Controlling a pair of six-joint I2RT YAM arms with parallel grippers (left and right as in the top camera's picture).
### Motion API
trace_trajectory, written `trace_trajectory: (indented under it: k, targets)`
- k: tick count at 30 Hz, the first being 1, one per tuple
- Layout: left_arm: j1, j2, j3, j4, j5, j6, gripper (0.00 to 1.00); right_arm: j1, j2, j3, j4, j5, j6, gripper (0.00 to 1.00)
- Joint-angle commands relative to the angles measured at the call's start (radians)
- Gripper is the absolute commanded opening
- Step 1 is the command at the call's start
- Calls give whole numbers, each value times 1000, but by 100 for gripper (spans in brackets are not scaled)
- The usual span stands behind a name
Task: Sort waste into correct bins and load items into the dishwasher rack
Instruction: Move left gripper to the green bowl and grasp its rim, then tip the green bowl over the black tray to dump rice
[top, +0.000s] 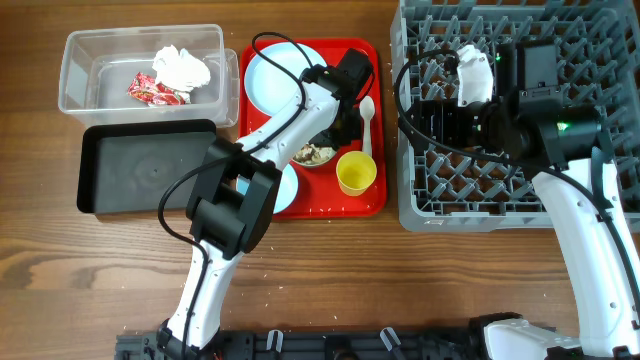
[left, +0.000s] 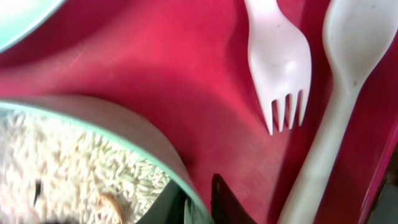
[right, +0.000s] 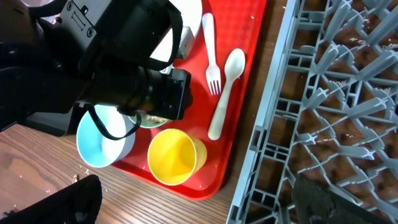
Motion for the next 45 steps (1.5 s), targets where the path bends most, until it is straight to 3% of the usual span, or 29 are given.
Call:
trace_trajectory:
  k: [1,4,15,20,25,32,37,45]
  targets:
    - [2,-27,-2,-1,-10,-3,12,4,6,28,-1,-13,14,100]
    - [2,-68,-1,-5,-10,-2,4,4,6,28,0,-13,14,100]
    - [50,-358,-2,-107,45,14,4,4,6,28,6,-13,13,100]
    - [213,-447,-2,-267,291,140,4,4,6,28,7,-12,12,100]
    - [407,-446,-41,-415,399,354,4,4,6,28,11,-13,12,100]
    - [642,-434,-261,-334,681,625,4,4,6,28,16,-13,13,100]
    - [797,-428,-435,-224,883,698,4,4,6,28,16,-13,13,100]
    - [964,-425,-465,-212,964,748,4,4,6,28,25,-13,14,100]
